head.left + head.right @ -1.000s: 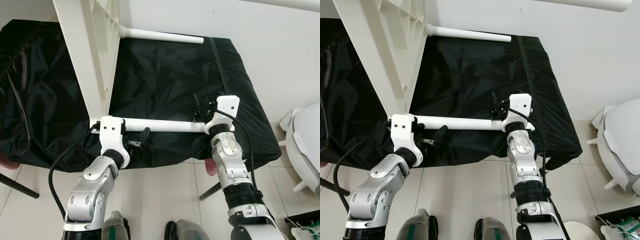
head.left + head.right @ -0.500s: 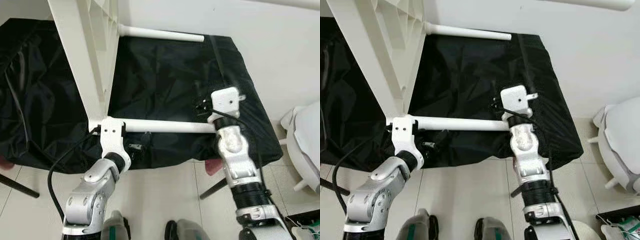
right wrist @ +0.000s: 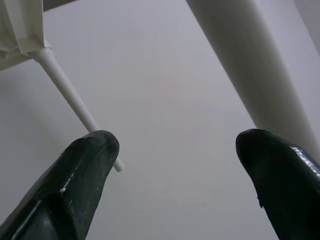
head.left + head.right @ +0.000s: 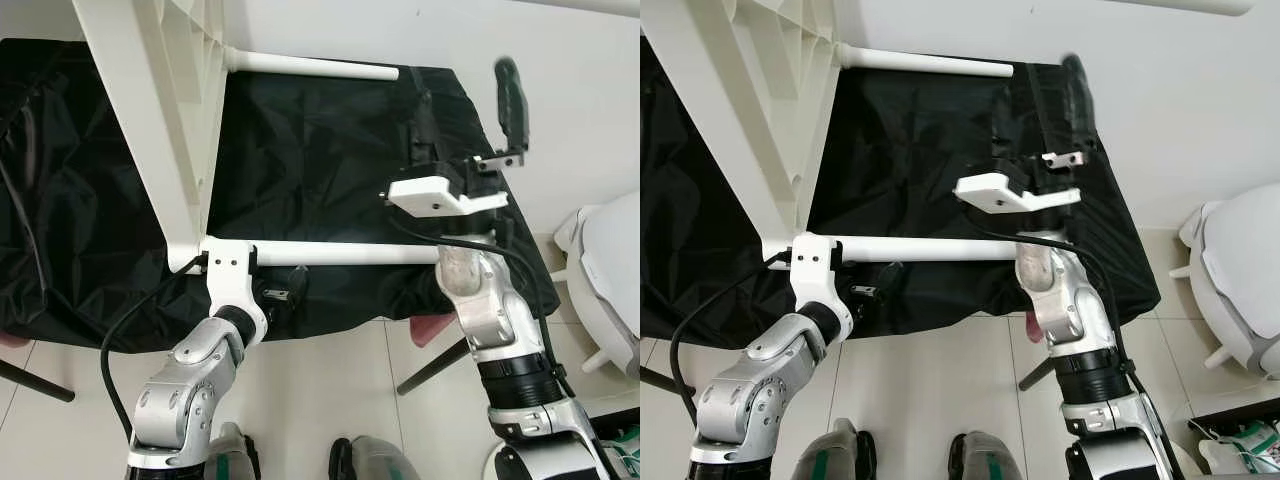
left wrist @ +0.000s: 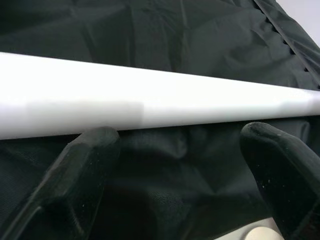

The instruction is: Building children table

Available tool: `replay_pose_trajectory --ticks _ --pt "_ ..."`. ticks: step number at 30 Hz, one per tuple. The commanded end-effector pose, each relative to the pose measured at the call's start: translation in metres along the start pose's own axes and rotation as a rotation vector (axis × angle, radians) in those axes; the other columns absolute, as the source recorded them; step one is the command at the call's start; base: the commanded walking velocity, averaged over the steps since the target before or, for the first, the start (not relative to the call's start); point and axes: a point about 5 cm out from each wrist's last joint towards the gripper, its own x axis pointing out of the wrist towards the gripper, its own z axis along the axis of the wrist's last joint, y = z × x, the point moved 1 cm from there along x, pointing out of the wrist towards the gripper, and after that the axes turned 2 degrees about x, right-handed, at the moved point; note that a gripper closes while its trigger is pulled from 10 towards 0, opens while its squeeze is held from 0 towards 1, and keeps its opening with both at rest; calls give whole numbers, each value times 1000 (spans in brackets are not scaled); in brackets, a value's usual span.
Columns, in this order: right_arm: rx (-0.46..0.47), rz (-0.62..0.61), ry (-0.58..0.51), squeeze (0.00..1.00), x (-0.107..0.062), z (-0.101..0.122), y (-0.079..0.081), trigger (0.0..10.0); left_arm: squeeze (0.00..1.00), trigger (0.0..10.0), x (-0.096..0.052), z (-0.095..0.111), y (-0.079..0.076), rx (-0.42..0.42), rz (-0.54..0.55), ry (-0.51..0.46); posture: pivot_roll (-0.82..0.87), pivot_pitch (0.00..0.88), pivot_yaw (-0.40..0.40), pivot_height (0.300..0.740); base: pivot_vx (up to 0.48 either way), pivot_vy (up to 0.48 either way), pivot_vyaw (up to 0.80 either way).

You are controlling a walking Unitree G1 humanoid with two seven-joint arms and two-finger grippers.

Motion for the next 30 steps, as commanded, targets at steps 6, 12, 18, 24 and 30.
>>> replay_pose_trajectory --ticks 6,12,18,24,30 --pt "-77 -60 -115 0 8 12 -30 10000 0 10000 9 6 -17 -69 -45 -31 -35 63 -23 740 0 0 0" --pt "-190 -152 -191 0 5 18 -59 10000 0 10000 14 7 -18 -59 -73 -22 -71 75 5 740 0 0 0" --pt "-237 -248 -205 0 15 23 -74 10000 0 10000 17 9 -19 -50 -92 -19 -85 76 17 740 0 0 0" --pt "-181 -174 -200 0 38 23 -68 10000 0 10000 22 13 -21 -41 -105 -28 -99 72 16 740 0 0 0" --pt "-126 -82 -190 0 45 22 -57 10000 0 10000 23 14 -21 -44 -101 -32 -100 76 9 740 0 0 0"
